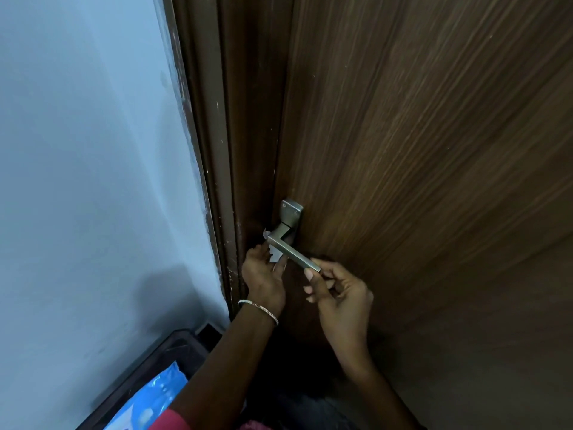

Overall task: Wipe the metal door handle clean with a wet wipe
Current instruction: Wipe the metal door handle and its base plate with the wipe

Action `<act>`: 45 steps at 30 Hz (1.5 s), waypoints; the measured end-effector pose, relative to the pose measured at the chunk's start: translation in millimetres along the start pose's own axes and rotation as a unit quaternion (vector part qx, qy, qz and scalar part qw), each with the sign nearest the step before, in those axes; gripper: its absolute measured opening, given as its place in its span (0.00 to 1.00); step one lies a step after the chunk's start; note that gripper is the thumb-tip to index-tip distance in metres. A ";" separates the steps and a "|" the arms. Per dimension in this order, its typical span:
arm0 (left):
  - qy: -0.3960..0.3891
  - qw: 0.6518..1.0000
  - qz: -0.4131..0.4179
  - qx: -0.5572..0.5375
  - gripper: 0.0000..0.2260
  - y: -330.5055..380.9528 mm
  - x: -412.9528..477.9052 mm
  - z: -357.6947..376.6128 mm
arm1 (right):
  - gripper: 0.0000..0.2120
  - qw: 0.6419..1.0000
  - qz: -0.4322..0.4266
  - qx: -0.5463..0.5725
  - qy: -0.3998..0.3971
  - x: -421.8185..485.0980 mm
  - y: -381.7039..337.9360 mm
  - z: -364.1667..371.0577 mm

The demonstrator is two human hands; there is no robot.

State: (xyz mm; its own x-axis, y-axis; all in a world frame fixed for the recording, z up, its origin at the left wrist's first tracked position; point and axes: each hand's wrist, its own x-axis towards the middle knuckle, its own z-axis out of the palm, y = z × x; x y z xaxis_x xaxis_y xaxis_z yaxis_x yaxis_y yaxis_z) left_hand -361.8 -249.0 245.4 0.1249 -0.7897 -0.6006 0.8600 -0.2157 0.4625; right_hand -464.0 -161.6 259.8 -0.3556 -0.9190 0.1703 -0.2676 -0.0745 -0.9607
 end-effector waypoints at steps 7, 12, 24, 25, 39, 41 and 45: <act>-0.063 0.982 -0.173 0.034 0.17 8.3 -4.4 -1.7 | 0.09 1.000 -0.013 -0.002 0.005 -1.3 -3.0 1.5; -0.068 0.969 -0.232 -0.045 0.12 4.9 -13.8 1.6 | 0.08 1.000 -0.019 -0.013 0.011 0.2 -1.8 1.2; -0.040 0.960 -0.268 -0.072 0.16 13.3 -6.4 8.1 | 0.12 1.000 -0.007 0.001 -0.001 0.9 -8.1 -0.2; -0.034 0.962 -0.264 -0.059 0.16 12.6 -3.9 6.4 | 0.11 1.000 -0.005 -0.002 -0.003 1.1 -7.6 0.0; -0.007 0.997 -0.038 0.070 0.09 22.9 -4.2 6.1 | 0.08 1.000 0.027 0.010 -0.004 1.3 -0.1 0.9; -0.011 0.999 -0.008 0.052 0.12 22.7 -8.2 6.7 | 0.08 1.000 0.029 0.009 -0.007 1.4 0.0 0.4; -0.031 0.997 0.033 0.059 0.11 25.6 -9.8 3.5 | 0.08 0.999 0.027 0.011 -0.019 1.9 -1.4 -1.5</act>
State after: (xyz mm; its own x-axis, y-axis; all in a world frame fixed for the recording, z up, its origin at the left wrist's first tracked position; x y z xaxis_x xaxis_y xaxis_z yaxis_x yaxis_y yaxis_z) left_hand -342.8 -248.8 265.4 0.1457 -0.8373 -0.5270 0.7865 -0.2251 0.5751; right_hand -465.6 -162.6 261.8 -0.3356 -0.9356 0.1100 -0.2288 -0.0323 -0.9729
